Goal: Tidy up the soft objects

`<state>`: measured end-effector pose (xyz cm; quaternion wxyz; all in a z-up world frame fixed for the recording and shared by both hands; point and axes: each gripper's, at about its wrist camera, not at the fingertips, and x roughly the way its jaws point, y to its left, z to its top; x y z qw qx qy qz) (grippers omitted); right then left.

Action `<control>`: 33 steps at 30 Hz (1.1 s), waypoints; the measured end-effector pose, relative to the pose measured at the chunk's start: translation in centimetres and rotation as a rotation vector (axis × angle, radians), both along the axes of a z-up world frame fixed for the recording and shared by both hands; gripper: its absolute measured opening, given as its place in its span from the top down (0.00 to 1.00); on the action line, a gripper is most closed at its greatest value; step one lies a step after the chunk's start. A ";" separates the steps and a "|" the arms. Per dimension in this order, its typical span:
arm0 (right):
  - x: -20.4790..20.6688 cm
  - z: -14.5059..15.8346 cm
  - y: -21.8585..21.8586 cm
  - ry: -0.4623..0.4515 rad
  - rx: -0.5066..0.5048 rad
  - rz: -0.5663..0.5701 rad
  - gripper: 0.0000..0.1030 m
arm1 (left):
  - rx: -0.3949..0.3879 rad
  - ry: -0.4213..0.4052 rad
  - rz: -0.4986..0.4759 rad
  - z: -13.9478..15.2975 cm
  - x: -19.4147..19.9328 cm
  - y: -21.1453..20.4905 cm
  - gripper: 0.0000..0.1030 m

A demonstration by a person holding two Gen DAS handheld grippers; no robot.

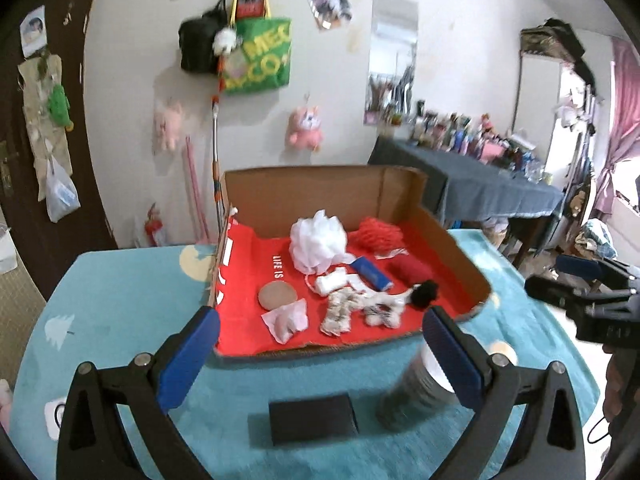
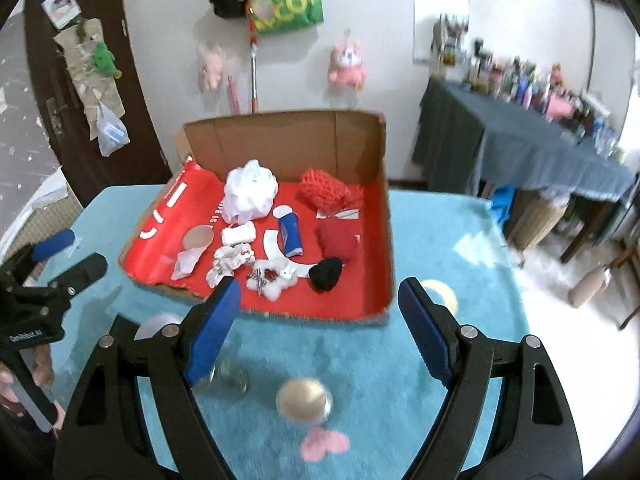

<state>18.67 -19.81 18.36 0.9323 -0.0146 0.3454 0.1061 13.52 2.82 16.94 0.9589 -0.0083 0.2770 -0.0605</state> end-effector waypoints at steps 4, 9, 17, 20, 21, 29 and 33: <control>-5.0 -1.1 0.8 -0.071 0.000 0.023 0.06 | -0.022 -0.027 -0.023 -1.3 -3.2 -0.6 0.00; -8.5 -4.3 1.9 -0.100 -0.020 0.017 0.06 | -0.040 0.010 -0.035 -4.6 -5.3 -1.3 0.00; -8.9 -11.4 1.7 0.019 -0.013 -0.034 0.06 | -0.035 0.159 -0.016 -10.9 -5.2 -1.6 0.00; -8.5 -13.6 1.6 0.073 -0.016 -0.051 0.06 | -0.011 0.199 0.005 -12.6 -5.1 -1.8 0.00; -8.3 -14.2 1.6 0.087 -0.021 -0.058 0.06 | -0.005 0.215 0.011 -13.1 -4.9 -1.8 0.00; -7.7 -16.7 1.4 0.134 -0.050 -0.095 0.06 | 0.014 0.298 0.058 -15.2 -4.1 -1.6 0.00; -8.1 -16.8 1.5 0.128 -0.058 -0.100 0.06 | 0.071 0.309 0.068 -15.5 -4.0 -2.3 0.00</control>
